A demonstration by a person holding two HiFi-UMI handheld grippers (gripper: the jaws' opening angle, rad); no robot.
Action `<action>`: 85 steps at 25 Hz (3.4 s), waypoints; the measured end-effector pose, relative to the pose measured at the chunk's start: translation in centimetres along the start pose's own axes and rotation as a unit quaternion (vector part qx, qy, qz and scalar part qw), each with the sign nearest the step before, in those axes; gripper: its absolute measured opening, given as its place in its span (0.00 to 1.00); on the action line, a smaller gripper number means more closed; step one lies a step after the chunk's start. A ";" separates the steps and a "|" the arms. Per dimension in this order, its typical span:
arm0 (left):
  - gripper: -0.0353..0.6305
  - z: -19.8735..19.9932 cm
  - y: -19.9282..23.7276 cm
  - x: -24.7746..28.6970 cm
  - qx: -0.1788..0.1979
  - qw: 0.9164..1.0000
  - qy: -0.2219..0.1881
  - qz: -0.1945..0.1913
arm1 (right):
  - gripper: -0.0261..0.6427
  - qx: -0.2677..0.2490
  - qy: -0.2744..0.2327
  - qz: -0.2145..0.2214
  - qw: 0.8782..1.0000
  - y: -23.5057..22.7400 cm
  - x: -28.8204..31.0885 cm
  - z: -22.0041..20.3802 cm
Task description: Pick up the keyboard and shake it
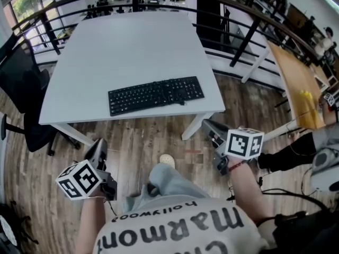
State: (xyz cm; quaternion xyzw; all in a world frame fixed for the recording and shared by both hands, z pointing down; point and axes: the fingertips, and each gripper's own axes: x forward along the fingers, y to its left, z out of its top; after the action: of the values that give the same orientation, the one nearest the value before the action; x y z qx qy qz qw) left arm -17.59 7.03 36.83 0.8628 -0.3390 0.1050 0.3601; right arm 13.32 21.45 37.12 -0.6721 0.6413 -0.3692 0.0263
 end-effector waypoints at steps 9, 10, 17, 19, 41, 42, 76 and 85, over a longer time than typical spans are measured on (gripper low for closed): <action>0.06 1.6 2.8 3.8 -0.008 1.000 0.010 0.017 | 0.11 -0.020 0.041 0.033 0.998 1.1 8.7 2.2; 0.06 1.8 3.2 4.4 -0.010 1.000 0.010 0.022 | 0.11 -0.024 0.047 0.042 0.998 1.3 9.8 2.6; 0.06 2.8 5.4 8.7 -0.038 0.997 0.020 0.057 | 0.11 -0.051 0.094 0.092 0.990 1.3 17.5 5.2; 0.06 3.1 5.9 10.1 -0.045 0.997 0.022 0.067 | 0.11 -0.057 0.107 0.104 0.987 1.1 19.6 5.9; 0.06 2.2 9.3 17.7 -0.095 0.981 0.051 0.162 | 0.29 -0.210 0.334 0.305 0.867 4.0 33.3 4.1; 0.06 2.2 9.3 17.5 -0.094 0.981 0.050 0.165 | 0.36 -0.223 0.356 0.316 0.851 4.3 33.2 3.4; 0.07 2.8 11.2 18.5 -0.029 0.985 0.146 0.082 | 0.22 -0.426 0.527 0.363 0.640 6.0 33.6 -1.6; 0.50 1.7 10.5 20.8 0.082 0.966 0.242 -0.032 | 0.21 -0.489 0.453 0.384 0.640 7.2 32.6 -0.5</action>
State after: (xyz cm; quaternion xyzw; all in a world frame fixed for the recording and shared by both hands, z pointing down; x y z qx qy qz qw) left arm -9.10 -10.09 50.23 0.8483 -0.2044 0.3271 0.3626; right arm 3.88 -8.39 48.86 -0.0296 0.8604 -0.2168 -0.4602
